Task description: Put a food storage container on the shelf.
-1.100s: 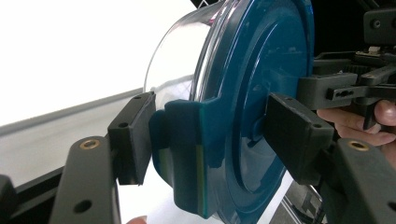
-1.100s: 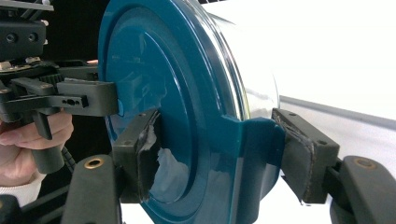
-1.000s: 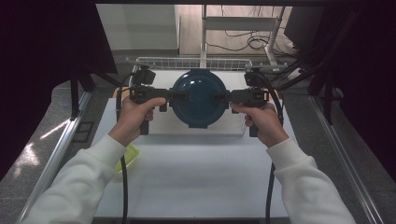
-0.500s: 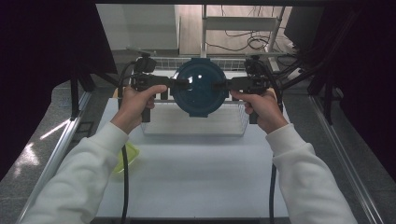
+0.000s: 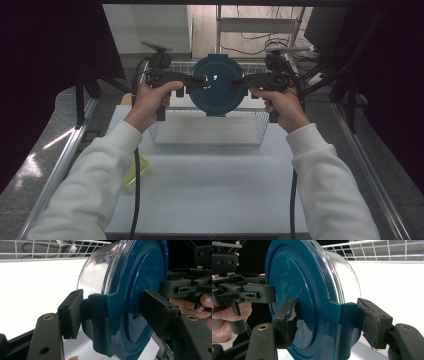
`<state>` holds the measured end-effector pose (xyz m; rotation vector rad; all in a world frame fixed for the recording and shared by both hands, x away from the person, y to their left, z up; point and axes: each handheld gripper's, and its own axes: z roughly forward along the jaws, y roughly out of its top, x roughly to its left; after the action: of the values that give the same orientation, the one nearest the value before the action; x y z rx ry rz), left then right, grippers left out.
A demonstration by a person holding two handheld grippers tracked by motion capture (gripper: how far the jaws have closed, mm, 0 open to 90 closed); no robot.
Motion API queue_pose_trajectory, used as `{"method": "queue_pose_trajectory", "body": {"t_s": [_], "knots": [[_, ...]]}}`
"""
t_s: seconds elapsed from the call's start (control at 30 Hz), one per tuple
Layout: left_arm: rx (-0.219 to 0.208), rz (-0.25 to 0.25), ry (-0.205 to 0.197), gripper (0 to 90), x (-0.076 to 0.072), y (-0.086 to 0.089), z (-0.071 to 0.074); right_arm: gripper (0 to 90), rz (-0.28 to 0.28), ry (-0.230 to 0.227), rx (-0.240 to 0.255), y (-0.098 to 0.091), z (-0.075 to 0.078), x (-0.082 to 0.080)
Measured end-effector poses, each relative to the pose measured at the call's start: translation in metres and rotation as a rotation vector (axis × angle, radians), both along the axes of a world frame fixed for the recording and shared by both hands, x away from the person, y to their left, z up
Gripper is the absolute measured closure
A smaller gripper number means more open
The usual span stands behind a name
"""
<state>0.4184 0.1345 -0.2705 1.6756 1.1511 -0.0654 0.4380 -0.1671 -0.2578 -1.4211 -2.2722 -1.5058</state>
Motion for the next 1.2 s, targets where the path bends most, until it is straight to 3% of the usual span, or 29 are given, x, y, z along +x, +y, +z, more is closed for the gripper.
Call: {"method": "queue_pose_trajectory", "body": {"t_s": [0.33,0.63,0.97,1.2], "knots": [[-0.004,0.008,-0.013,35.6,0.023,0.005,0.001,35.1,-0.007,0.014,0.017,0.005,0.003,0.023],[-0.011,-0.001,0.031,35.5,0.044,0.007,-0.016,35.1,-0.021,0.057,0.007,0.006,-0.011,0.042],[-0.027,0.010,0.073,35.4,0.057,0.003,-0.030,34.5,-0.040,0.098,0.004,0.004,-0.025,0.056],[-0.055,0.028,0.091,35.5,0.065,0.005,-0.035,34.6,-0.059,0.124,0.035,0.003,-0.030,0.064]]}}
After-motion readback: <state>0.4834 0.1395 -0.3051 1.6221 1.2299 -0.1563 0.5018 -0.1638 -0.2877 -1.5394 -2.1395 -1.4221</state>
